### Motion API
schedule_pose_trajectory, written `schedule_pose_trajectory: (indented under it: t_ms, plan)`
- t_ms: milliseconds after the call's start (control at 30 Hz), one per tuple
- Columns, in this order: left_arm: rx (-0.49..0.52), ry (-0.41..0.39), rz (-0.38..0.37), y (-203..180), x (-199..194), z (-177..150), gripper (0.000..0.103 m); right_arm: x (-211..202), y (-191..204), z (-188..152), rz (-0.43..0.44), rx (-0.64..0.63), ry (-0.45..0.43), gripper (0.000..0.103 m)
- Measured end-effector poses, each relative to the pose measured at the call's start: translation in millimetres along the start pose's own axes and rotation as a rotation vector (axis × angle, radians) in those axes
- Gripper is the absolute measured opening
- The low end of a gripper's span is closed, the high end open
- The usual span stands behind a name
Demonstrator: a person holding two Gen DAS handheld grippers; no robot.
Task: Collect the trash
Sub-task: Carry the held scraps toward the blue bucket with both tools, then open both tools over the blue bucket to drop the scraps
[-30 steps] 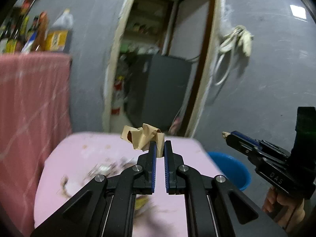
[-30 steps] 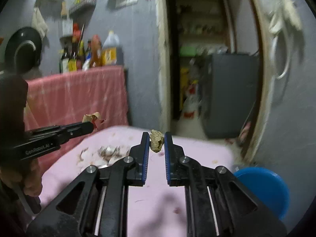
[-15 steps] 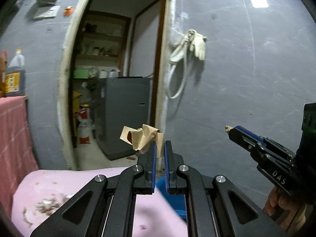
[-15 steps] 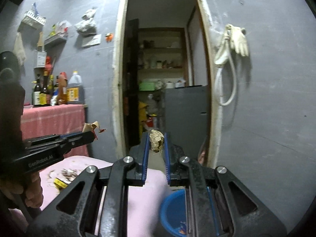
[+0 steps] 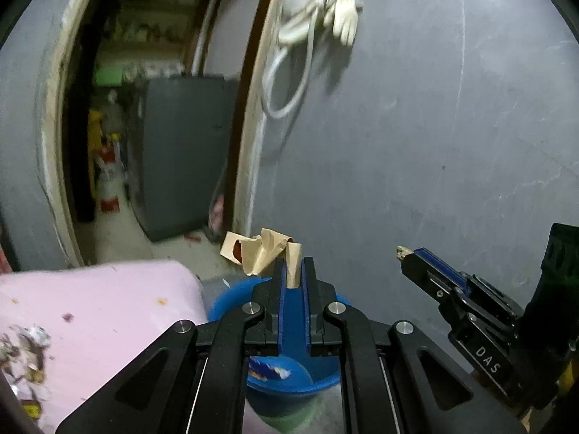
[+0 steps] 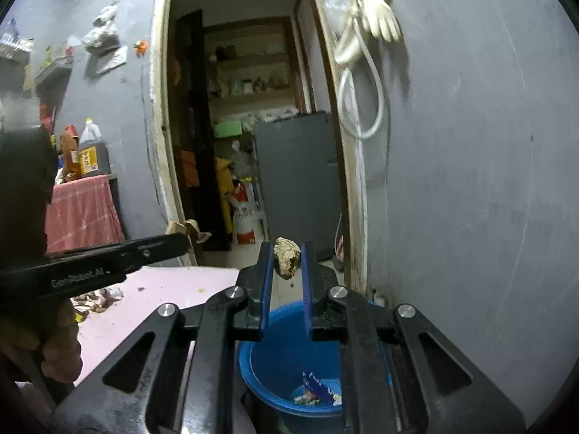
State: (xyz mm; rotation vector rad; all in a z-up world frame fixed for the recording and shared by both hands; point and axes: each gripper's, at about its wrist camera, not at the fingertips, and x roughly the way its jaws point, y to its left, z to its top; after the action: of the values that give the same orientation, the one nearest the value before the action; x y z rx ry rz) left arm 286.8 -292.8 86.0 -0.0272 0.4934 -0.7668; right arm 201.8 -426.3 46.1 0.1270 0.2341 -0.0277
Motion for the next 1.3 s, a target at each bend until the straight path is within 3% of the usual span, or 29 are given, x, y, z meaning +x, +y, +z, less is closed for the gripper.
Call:
schedule_pose_trajectory:
  t_ms: [267,633,767,933,1033,1233,1300]
  plan:
    - [-0.024,0.161,0.005,1.7,67.5,-18.9,0.005,33.7,-27.5,-32.8,-0.007,0.101,0.11,0.015]
    - [-0.052,0.27,0.025,18.4,114.0,-41.3,0.01,63.4,-39.5,-53.9,0.001,0.164,0.201,0.016]
    - [-0.064,0.267,0.021,23.0,114.5,-44.9,0.026,63.3,-42.3,-53.9,-0.005,0.169,0.204,0.02]
    - [-0.097,0.25,0.029,28.7,102.8,-46.6,0.028,59.1,-43.6,-49.8,-0.021,0.167,0.19,0.029]
    - [-0.11,0.22,0.043,31.7,86.1,-44.4,0.036,52.6,-42.9,-43.5,-0.03,0.168,0.17,0.034]
    - [-0.139,0.103,0.098,44.2,35.5,-30.9,0.065,31.1,-29.0,-21.7,-0.038,0.135,0.105,0.054]
    - [-0.151,0.058,0.123,50.1,17.2,-24.5,0.081,21.3,-20.4,-11.8,-0.032,0.122,0.071,0.061]
